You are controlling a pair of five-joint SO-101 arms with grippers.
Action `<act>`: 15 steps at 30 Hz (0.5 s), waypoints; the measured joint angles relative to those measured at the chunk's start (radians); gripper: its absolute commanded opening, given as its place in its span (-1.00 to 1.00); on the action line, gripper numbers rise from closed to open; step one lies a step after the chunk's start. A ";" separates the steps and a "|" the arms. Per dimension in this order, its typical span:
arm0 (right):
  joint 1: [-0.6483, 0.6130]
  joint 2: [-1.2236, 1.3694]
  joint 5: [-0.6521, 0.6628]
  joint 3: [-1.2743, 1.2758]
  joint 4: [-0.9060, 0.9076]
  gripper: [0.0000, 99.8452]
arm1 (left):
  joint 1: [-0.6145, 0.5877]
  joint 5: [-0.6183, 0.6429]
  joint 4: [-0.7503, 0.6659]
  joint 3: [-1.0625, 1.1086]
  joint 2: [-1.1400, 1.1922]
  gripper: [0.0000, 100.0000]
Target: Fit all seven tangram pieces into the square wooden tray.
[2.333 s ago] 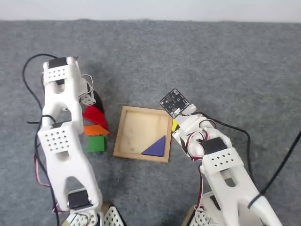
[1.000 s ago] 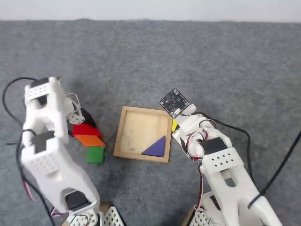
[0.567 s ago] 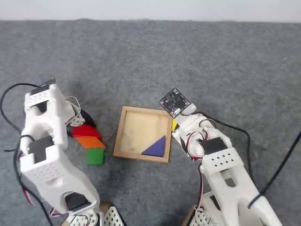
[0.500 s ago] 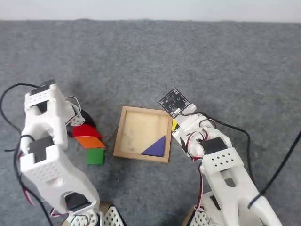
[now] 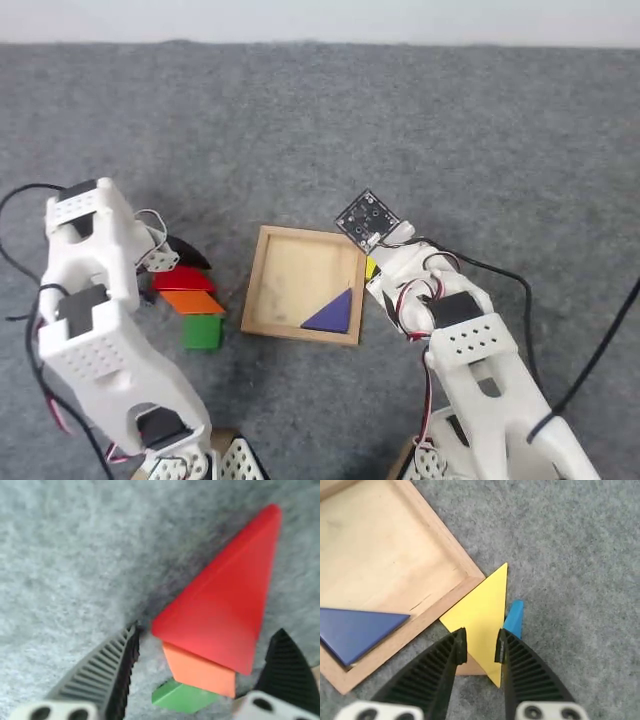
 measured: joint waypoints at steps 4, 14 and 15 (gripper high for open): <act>0.000 0.000 0.003 0.000 0.000 -0.79 | 0.000 0.040 0.014 -0.032 0.028 -0.23; 0.000 0.000 0.003 0.000 0.000 -0.79 | 0.000 0.117 0.015 -0.046 0.040 -0.41; 0.000 0.000 0.003 0.000 0.000 -0.79 | 0.000 0.117 0.015 -0.046 0.040 -0.44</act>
